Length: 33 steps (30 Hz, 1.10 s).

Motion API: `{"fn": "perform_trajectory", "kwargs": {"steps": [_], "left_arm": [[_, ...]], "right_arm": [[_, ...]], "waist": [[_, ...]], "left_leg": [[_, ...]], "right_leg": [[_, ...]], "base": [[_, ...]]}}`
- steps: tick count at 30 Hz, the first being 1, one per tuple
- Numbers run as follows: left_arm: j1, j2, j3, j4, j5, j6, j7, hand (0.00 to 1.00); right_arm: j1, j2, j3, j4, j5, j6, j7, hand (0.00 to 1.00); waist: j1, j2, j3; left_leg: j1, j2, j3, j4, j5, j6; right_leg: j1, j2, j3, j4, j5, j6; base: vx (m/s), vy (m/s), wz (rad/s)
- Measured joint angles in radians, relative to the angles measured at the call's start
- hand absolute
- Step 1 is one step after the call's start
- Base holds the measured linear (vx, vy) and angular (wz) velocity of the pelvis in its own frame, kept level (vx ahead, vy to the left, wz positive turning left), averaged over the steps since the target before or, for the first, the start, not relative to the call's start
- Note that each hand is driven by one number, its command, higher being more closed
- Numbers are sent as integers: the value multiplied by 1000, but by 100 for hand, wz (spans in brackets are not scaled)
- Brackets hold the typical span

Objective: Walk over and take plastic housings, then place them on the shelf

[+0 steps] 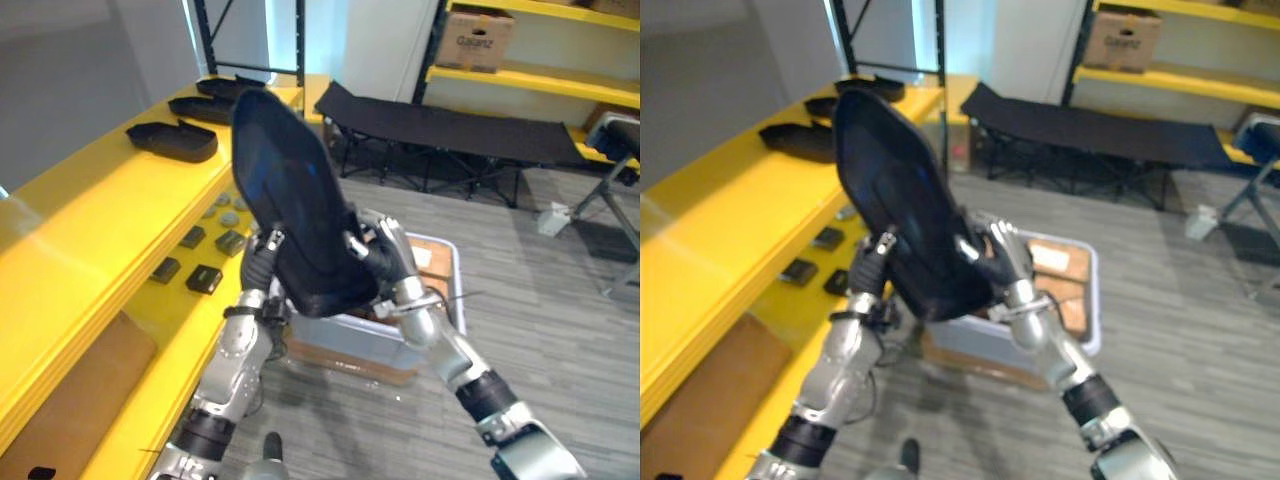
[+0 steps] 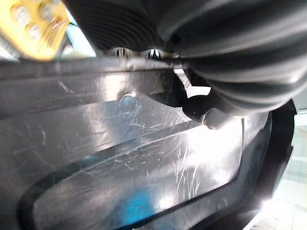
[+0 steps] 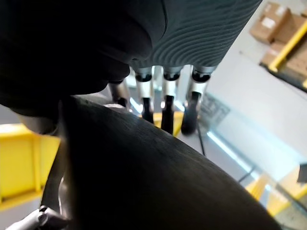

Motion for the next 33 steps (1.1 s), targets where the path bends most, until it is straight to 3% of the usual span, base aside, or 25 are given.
{"fn": "perform_trajectory", "kwargs": {"steps": [9,13,18,25,30,33], "left_arm": [[34,-32,78,-35,235,-38,96,100],[73,-31,180,-22,352,-25,186,100],[80,-30,300,0,428,4,289,100],[127,-34,407,-3,430,2,401,100],[157,-48,442,-22,419,-72,425,100],[185,-75,441,-77,397,-150,383,100]], "right_arm": [[26,13,-36,-206,148,-31,104,0],[28,31,-149,-372,373,-47,156,0],[120,27,-360,-472,686,-59,291,0],[349,44,-530,-477,856,-24,353,0],[527,114,-656,-436,874,-7,369,0],[602,154,-723,-337,874,-7,366,0]], "waist": [[-8,1,1],[-26,4,2],[-39,5,2],[-69,7,1],[-98,16,-3],[-123,20,-5]], "left_leg": [[1,1,6,0,3,3],[14,4,25,-1,-2,0],[15,4,34,-1,-5,4],[26,5,86,-1,-16,3],[26,14,134,-1,-26,-2],[25,17,142,-1,-31,-5]], "right_leg": [[-5,0,8,2,1,0],[-5,-1,28,6,1,0],[-8,-1,39,2,0,1],[-29,-2,105,0,9,-9],[-62,-1,148,1,15,-10],[-73,2,162,2,14,-9]], "base": [[0,-7,-2],[-8,-7,-12],[-27,3,-3],[14,6,-21],[33,-6,-29],[37,-15,-12]]}}
